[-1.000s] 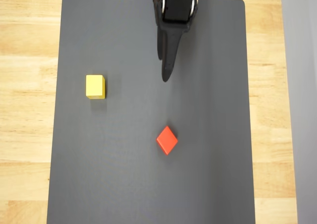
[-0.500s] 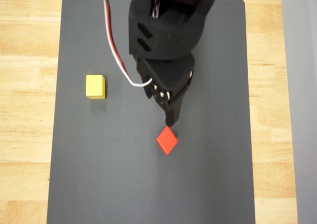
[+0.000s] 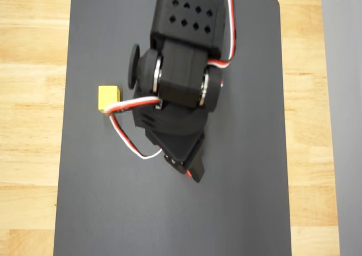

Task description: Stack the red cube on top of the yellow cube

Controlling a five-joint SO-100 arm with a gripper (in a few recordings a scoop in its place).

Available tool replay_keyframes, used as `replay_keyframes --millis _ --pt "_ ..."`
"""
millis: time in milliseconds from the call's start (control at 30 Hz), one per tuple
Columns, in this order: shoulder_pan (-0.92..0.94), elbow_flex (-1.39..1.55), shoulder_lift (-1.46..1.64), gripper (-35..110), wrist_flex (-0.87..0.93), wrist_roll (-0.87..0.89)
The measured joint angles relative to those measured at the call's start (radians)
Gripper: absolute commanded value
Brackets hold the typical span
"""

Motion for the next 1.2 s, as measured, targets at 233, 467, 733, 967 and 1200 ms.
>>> replay_keyframes --millis 233,467,733,967,1200 --pt "-0.031 -0.117 -0.107 42 0.066 0.020" --pt "-0.041 -0.153 -0.160 42 0.094 0.054" --pt "-0.044 -0.201 -0.252 41 0.091 0.055" --pt "-0.044 -0.275 -0.339 40 0.092 0.055" --pt "-0.049 -0.298 -0.383 34 0.095 0.046"
